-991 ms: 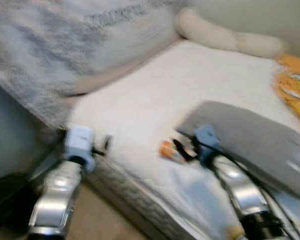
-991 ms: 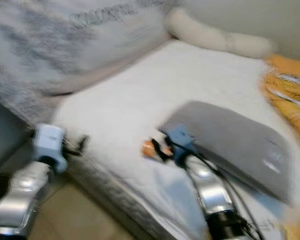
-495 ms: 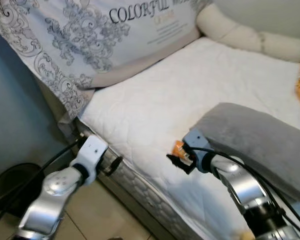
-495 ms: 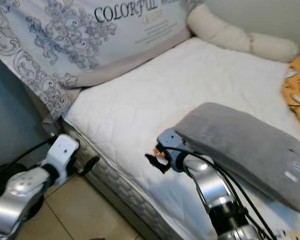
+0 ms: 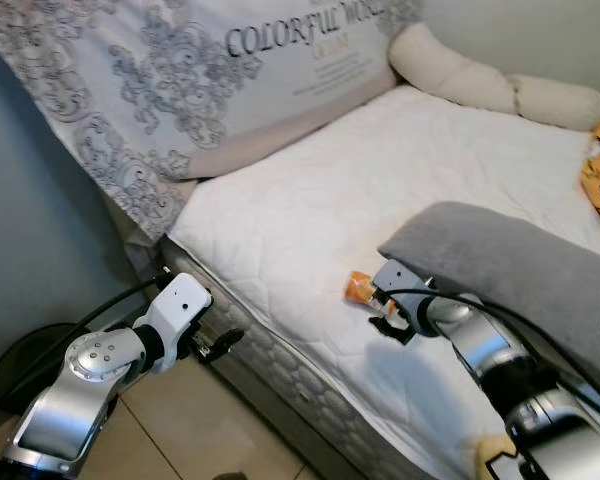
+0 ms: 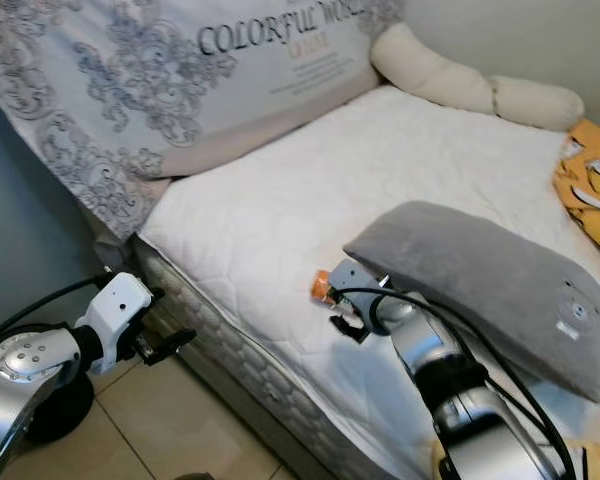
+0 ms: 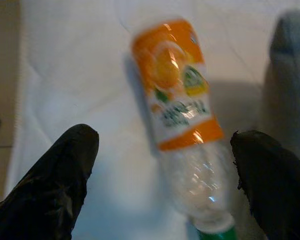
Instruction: Clean up the room
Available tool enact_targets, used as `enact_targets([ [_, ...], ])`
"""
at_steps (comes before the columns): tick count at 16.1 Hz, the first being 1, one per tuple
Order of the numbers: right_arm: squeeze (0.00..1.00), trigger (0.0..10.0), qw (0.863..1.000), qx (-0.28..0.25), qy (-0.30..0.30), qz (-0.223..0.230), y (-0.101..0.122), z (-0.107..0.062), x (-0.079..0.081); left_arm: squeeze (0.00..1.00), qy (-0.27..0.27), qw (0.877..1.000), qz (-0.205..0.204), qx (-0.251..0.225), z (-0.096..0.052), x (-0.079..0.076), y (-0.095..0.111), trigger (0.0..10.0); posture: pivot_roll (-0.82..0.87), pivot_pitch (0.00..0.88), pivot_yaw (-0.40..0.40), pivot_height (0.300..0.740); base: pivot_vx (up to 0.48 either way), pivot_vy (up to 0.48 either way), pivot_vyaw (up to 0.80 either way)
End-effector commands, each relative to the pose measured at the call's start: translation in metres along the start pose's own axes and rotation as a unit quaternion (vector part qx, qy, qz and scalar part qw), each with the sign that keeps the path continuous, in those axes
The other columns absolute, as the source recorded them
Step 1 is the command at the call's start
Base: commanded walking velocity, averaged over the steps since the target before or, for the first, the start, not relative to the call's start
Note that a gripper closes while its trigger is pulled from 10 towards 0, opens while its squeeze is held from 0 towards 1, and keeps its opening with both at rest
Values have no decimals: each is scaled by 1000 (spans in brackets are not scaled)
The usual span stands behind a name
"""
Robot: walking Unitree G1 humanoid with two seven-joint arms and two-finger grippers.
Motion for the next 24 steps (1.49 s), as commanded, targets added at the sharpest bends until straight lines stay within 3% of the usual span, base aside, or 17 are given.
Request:
enact_targets([
  [1, 82, 10000, 1000, 4, -15, -3, 1, 1, -8, 0, -5, 1000, 6, 6, 0, 1, 2, 10000, 75, 0, 26, 740, 0, 0, 0],
  [2, 965, 10000, 1000, 15, -19, 1, -2, 4, -10, 0, -11, 1000, 7, 10, -2, 0, 0, 10000, 78, 0, 28, 740, 0, 0, 0],
  [3, 980, 10000, 1000, 22, -20, 9, -6, 6, -9, 0, -16, 1000, 8, 13, -3, -2, -1, 10000, 84, 0, 27, 740, 0, 0, 0],
  [4, 820, 10000, 999, 35, -30, 3, -11, 8, -10, 0, -21, 1000, 8, 14, -3, -4, -1, 10000, 88, 0, 27, 740, 0, 0, 0],
  [5, 0, 10000, 999, 43, -34, -3, -14, 9, -11, 0, -28, 999, 7, 14, -2, -6, 0, 10000, 90, 0, 27, 740, 0, 0, 0],
  [7, 0, 10000, 998, 47, -29, 20, -17, 12, -7, 0, -41, 999, 7, 12, -3, -10, 4, 10000, 104, 0, 28, 740, 0, 0, 0],
  [11, 0, 10000, 994, 66, -85, 34, -28, 11, -17, 0, -57, 998, 16, 15, -8, -15, 8, 10000, 146, 0, 23, 740, 0, 0, 0],
  [14, 0, 10000, 992, 61, -89, 72, -35, 12, -12, 0, -70, 997, 28, 30, -16, -18, 7, 10000, 190, 0, 11, 740, 0, 0, 0],
  [15, 0, 8667, 990, 63, -93, 81, -36, 12, -10, 0, -72, 996, 31, 35, -20, -18, 7, 10000, 204, 0, 12, 740, 0, 0, 0],
  [16, 0, 4392, 990, 63, -95, 88, -37, 13, -8, 0, -75, 996, 33, 42, -25, -17, 6, 10000, 227, 0, 12, 740, 0, 0, 0],
  [17, 0, 1882, 990, 66, -96, 84, -38, 13, -6, 0, -78, 995, 36, 50, -31, -17, 6, 10000, 248, 30, 17, 740, 0, 0, 0],
  [18, 0, 39, 990, 65, -95, 86, -38, 14, -3, 0, -83, 994, 37, 54, -36, -18, 5, 10000, 256, 47, 17, 740, 0, 0, 0],
  [24, 0, 0, 991, 79, -61, 85, -47, 18, 20, 0, -99, 993, 32, 59, -40, -29, 8, 10000, 267, 78, 24, 740, 0, 0, 0],
])
Point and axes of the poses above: a point about 5 cm out from each wrist's last joint towards the gripper, its own z axis pointing out of the wrist towards the gripper, its own y axis along the axis of the wrist's last joint, x = y × z, the point moved 4 cm from there along z, pointing out of the wrist towards the gripper, and after that the axes turned 12 degrees about -z, right-handed, at the moved point
